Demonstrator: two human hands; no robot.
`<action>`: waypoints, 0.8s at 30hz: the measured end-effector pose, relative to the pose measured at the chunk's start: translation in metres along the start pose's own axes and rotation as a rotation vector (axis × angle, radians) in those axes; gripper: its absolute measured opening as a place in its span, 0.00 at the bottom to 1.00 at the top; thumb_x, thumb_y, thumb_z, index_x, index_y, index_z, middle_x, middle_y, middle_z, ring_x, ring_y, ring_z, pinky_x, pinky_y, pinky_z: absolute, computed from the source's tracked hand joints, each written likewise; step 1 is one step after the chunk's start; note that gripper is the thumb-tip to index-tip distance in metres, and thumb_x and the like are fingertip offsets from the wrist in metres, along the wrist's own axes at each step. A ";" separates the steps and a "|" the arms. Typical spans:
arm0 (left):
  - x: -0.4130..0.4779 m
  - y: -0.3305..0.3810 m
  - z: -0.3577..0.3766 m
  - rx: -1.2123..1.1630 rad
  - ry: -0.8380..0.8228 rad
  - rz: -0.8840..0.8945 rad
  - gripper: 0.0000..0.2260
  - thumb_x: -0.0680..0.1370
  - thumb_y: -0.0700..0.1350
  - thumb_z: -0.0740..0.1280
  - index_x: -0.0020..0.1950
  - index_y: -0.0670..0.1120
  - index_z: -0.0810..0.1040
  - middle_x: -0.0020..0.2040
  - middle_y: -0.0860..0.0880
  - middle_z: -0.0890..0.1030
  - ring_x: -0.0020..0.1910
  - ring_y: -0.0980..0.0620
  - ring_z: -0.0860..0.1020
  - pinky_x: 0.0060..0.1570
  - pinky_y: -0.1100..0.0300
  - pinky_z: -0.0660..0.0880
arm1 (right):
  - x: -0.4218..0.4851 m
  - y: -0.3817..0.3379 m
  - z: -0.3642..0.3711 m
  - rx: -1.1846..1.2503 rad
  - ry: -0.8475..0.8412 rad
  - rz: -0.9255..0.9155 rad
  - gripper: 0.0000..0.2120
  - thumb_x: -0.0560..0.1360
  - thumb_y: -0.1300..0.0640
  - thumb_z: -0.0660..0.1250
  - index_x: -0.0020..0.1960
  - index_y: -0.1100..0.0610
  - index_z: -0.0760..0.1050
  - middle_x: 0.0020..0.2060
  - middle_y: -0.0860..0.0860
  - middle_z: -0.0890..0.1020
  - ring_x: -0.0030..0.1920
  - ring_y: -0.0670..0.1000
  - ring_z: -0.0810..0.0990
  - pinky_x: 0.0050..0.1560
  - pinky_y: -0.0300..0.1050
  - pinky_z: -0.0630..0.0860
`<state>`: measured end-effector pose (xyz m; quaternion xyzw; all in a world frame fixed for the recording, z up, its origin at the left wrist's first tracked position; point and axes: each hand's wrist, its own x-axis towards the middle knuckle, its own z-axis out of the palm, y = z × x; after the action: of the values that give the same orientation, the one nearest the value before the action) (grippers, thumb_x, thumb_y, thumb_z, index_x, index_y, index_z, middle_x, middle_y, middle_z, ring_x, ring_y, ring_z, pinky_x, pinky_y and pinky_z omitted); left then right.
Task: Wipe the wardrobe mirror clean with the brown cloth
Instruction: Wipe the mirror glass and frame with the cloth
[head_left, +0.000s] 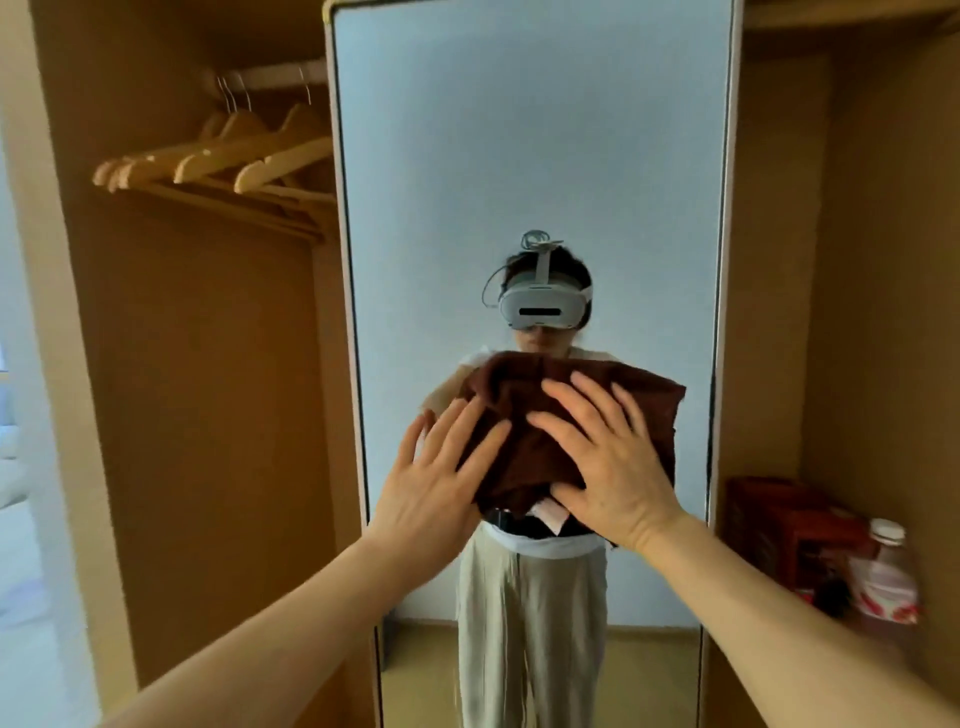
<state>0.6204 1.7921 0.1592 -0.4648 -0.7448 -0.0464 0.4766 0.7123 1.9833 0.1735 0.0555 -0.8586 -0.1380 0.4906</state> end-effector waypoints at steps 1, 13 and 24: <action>0.002 -0.002 -0.008 -0.053 -0.025 -0.049 0.33 0.72 0.48 0.68 0.75 0.49 0.61 0.73 0.41 0.65 0.70 0.38 0.67 0.66 0.41 0.68 | 0.004 -0.001 -0.005 0.024 0.018 0.030 0.31 0.60 0.56 0.75 0.63 0.52 0.75 0.68 0.52 0.71 0.70 0.56 0.63 0.68 0.58 0.60; 0.058 -0.031 -0.110 -2.153 -0.193 -0.798 0.22 0.73 0.44 0.56 0.63 0.35 0.73 0.57 0.37 0.77 0.56 0.40 0.76 0.62 0.48 0.71 | 0.077 -0.069 -0.070 1.287 -0.247 0.578 0.28 0.62 0.46 0.73 0.61 0.41 0.71 0.51 0.43 0.81 0.52 0.42 0.80 0.47 0.35 0.77; 0.041 -0.111 -0.077 -1.640 0.240 -1.136 0.17 0.79 0.57 0.58 0.60 0.47 0.75 0.60 0.47 0.76 0.59 0.50 0.74 0.56 0.55 0.70 | 0.181 -0.076 -0.083 0.169 0.192 0.130 0.29 0.68 0.60 0.71 0.67 0.56 0.68 0.69 0.55 0.66 0.68 0.59 0.66 0.62 0.51 0.69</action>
<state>0.5854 1.7169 0.2727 -0.2174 -0.5411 -0.8123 -0.0115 0.6873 1.8537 0.3406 0.0538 -0.8181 -0.0274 0.5719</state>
